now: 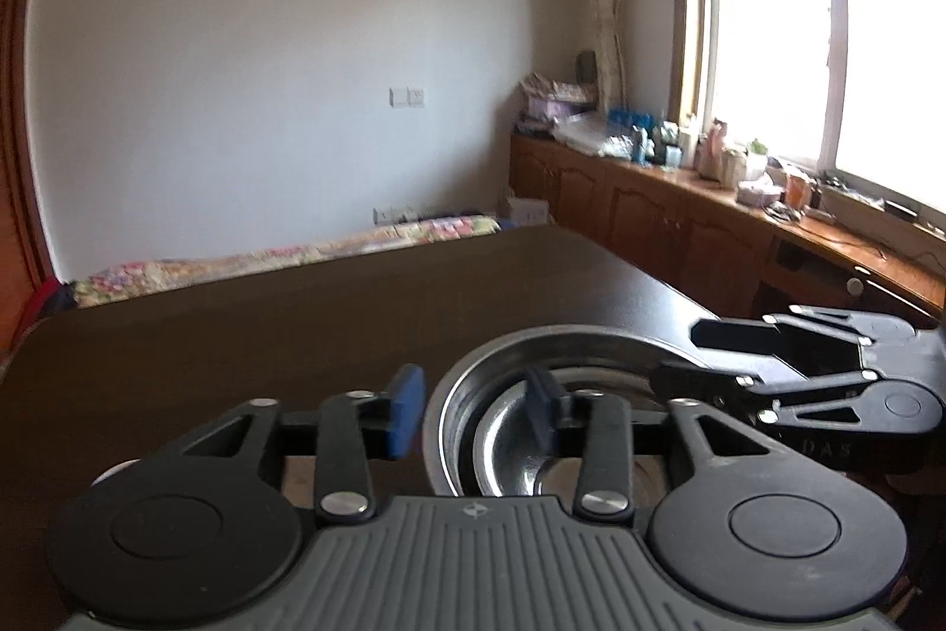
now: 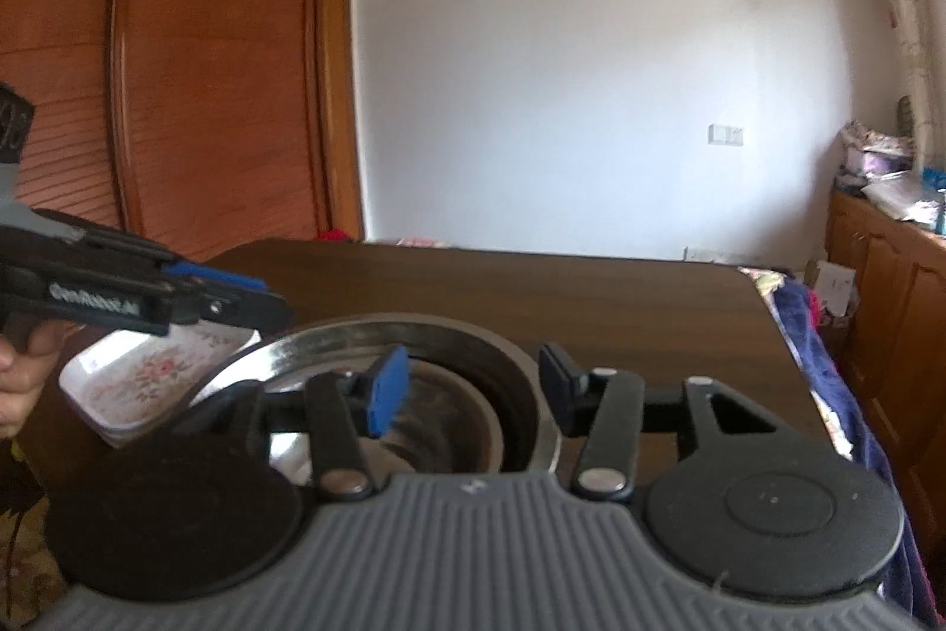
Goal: Organize plates and bowls
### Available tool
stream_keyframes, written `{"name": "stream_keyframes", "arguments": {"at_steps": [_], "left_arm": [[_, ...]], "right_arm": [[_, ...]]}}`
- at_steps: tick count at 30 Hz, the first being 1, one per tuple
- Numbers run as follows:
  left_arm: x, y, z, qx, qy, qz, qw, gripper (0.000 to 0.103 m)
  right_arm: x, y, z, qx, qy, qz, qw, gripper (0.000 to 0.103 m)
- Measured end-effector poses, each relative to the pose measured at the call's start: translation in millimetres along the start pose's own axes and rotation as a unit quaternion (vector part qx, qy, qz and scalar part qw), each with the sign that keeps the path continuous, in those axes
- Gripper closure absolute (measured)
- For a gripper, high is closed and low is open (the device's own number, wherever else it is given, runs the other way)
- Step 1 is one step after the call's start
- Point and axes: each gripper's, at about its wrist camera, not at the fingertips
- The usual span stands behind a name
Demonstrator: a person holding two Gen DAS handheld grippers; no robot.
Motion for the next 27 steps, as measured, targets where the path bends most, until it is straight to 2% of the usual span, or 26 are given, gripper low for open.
{"name": "stream_keyframes", "arguments": {"at_steps": [1,7,9,13,18,27], "left_arm": [[2,1,2,0.002,-0.006,0.006,1.0000,0.019],[14,18,17,0.022,-0.026,0.038,0.9987,0.000],[14,19,23,0.019,-0.033,0.044,0.9983,0.000],[18,26,29,0.028,-0.041,0.060,0.9970,0.000],[20,40,29,0.042,-0.051,0.065,0.9957,0.000],[16,55,30,0.065,-0.058,0.060,0.9944,0.000]], "right_arm": [[2,3,0,-0.001,0.002,0.003,1.000,0.048],[9,16,7,-0.023,0.009,0.017,1.000,0.038],[10,19,9,-0.027,0.013,0.018,0.999,0.035],[14,23,9,-0.031,0.017,0.035,0.999,0.017],[18,29,7,-0.023,0.019,0.059,0.998,0.001],[18,35,5,-0.009,0.029,0.071,0.997,0.000]]}}
Point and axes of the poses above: each gripper's, at about its wrist camera, not at the fingertips, and x roughly against the way its jaws point, z to its right, y to its underside, and after that the axes turned 14 degrees about -x, right-handed
